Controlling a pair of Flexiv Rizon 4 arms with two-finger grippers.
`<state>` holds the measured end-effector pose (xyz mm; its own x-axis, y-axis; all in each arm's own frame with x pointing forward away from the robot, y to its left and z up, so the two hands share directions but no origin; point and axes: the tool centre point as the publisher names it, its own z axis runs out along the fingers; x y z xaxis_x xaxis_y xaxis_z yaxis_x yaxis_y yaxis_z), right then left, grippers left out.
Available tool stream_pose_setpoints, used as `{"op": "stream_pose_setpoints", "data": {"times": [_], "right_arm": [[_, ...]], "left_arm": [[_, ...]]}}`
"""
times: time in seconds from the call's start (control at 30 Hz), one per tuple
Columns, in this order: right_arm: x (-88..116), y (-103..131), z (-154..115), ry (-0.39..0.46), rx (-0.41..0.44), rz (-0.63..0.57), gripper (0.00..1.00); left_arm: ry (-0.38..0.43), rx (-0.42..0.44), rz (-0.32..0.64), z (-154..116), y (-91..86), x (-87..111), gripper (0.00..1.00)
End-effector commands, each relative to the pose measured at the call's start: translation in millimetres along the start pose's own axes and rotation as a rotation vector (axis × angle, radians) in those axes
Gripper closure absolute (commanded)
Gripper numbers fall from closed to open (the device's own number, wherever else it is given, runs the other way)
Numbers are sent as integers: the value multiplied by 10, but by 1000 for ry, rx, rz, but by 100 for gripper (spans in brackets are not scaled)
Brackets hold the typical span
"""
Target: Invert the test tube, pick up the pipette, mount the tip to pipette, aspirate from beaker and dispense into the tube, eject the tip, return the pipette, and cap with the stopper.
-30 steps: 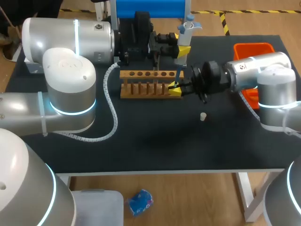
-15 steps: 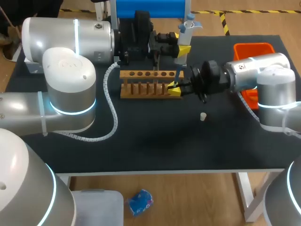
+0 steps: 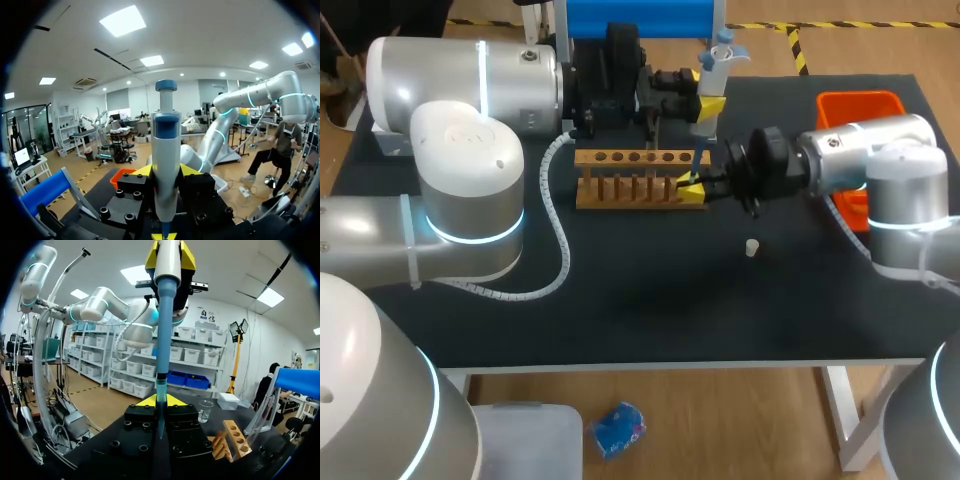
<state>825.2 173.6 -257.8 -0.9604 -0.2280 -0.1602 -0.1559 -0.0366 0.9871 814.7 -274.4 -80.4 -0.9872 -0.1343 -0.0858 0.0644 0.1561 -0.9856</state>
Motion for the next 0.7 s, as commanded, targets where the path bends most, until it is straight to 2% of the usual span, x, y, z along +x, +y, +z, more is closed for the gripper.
{"op": "stream_pose_setpoints", "data": {"times": [0.03, 0.4, 0.7], "right_arm": [[-19, 58, 7, 2, 17, -22, 100], [-32, 88, 45, 1, 20, -48, 100], [-14, 84, 54, -12, 16, -9, 100]], "left_arm": [[0, 4, 1, -9, 25, 0, 100], [0, 4, 1, -9, 25, 0, 100], [0, 4, 1, -9, 25, 0, 100]]}}
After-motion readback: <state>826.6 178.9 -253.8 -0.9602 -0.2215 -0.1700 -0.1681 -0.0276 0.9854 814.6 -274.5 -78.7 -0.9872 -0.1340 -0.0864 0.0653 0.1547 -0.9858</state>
